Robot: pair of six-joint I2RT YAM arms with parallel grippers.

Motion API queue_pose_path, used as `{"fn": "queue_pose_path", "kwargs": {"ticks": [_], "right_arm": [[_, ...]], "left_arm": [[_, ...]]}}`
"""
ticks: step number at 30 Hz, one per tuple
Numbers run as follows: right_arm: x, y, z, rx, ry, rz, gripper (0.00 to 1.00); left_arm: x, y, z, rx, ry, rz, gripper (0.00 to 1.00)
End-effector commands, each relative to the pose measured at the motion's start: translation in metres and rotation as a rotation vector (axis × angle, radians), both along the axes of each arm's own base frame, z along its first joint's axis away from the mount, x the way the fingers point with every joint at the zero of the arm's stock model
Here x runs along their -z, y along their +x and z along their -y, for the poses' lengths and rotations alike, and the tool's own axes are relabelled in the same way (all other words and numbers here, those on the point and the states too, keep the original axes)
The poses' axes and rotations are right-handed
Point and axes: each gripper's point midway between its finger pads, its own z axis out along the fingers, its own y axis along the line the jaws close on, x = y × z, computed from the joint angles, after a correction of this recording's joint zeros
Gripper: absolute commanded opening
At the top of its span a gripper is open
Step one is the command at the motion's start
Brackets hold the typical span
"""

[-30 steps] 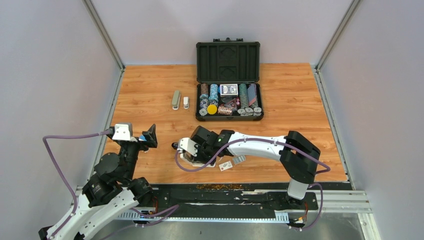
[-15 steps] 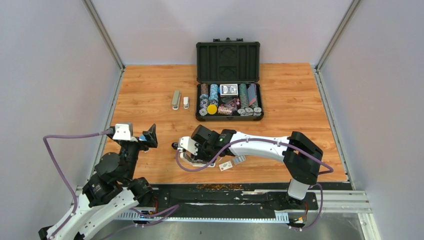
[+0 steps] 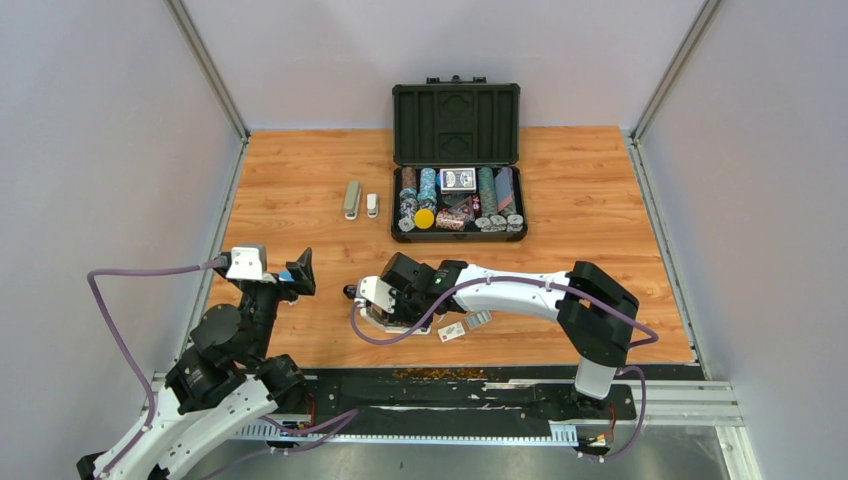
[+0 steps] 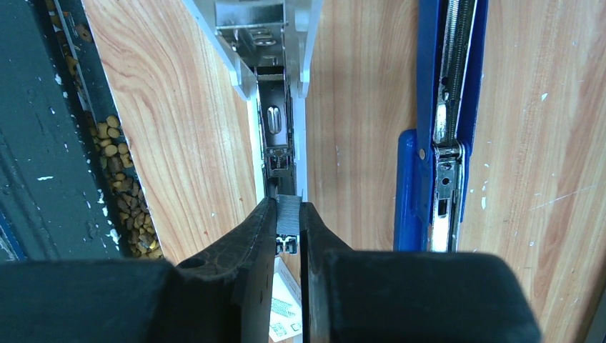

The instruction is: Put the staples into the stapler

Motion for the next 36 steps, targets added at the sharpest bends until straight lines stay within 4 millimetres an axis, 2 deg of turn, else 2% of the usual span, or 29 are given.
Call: {"fn": "queue_pose_path", "kwargs": {"ticks": [1,12,36], "right_arm": [[-0.005,-0.002,-0.011,-0.035,0.032,-0.001,0.02],[-0.007,-0.005,-0.011,-0.041,0.043,-0.014,0.02],[0.007,-0.005,-0.007,-0.033,0.011,-0.016,0.02]], "left_arm": [[-0.003,0.002,0.002,0.0,-0.011,0.012,1.0],[-0.003,0.002,0.002,-0.001,-0.01,0.011,1.0],[-0.003,0.003,0.003,0.001,-0.009,0.01,1.0]]}}
